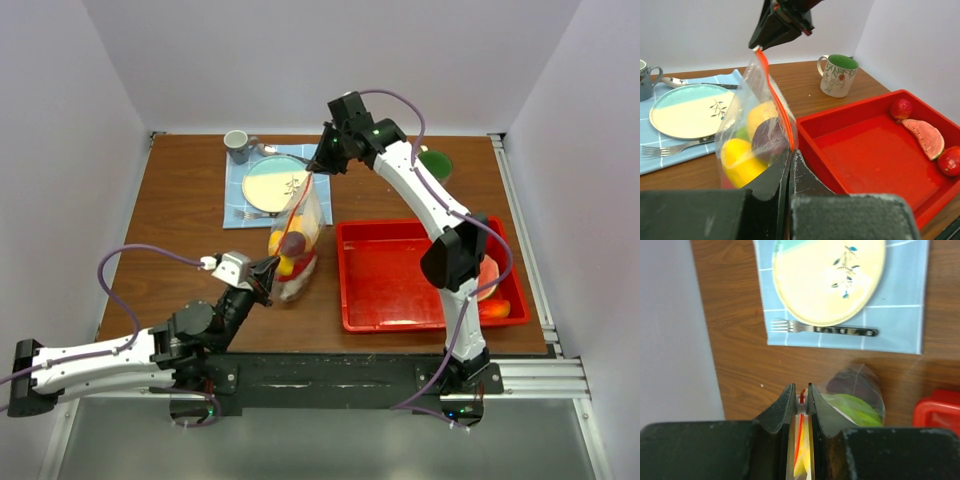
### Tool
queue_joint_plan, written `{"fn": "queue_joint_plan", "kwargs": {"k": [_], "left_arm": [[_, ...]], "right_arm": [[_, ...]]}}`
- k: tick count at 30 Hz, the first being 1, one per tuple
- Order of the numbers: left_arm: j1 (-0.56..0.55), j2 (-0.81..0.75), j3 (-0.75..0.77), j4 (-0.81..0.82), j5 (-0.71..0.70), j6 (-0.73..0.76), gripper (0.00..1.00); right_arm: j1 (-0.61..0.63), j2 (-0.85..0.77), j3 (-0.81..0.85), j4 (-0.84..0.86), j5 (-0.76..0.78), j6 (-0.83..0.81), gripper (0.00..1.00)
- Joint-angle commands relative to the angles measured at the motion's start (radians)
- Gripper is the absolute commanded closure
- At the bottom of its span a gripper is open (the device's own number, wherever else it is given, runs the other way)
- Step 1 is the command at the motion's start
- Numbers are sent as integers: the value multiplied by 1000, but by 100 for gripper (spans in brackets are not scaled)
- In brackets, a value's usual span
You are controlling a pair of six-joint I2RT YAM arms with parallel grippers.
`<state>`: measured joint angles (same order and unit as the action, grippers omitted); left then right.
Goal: Place the food in the zip-top bag and seal the zipper
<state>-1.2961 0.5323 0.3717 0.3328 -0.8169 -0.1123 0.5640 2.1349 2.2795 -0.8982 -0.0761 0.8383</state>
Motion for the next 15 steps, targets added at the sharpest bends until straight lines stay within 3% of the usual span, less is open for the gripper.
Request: {"fn": "queue_joint_plan", "kwargs": {"k": [1,12,13,14,15], "left_arm": [[-11,8,85,31,41,0,100],[-9,103,165,-9,108,-50,100],[-9,92,167,-20,79,-67,97],[-8,87,174,-50,40,-110,70],[-8,83,185,-84,-60,-142,67]], "right_arm": [[16,-52,38,130,-71,13,91],[43,-119,6,116,-57,2,90],[60,-110,8,123,-45,1,89],[72,-102,9,131,-45,2,88],[97,-87,26,136,-45,1,86]]}}
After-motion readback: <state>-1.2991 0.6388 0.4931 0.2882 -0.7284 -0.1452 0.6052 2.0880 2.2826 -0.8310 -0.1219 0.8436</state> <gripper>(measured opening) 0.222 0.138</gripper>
